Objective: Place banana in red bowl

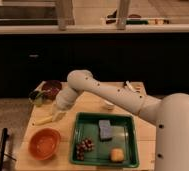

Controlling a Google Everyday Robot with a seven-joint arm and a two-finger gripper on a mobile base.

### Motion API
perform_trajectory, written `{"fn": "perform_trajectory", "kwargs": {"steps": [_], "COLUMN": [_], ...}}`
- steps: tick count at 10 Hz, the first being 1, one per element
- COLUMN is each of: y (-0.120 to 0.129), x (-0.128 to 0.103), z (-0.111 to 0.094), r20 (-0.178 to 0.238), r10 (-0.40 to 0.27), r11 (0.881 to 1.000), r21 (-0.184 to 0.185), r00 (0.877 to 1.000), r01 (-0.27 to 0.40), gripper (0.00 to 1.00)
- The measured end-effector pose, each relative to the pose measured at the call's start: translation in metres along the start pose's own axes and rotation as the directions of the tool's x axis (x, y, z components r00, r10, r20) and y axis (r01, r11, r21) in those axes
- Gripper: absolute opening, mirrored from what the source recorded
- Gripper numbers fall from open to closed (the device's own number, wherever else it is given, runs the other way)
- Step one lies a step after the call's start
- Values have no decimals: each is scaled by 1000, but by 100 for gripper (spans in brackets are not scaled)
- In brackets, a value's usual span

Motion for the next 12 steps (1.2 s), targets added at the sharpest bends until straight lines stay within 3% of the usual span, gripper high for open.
{"fn": "perform_trajectory", "kwargs": {"steps": [7, 12], "y": [26, 32], "x": [-19, -18], "z": [47, 61], "r20": [104, 137], "r10": [-37, -30], "r11": [997, 996], "r21": [-64, -81], "r00": [994, 990], "r01": [44, 42], "gripper": [0, 0]}}
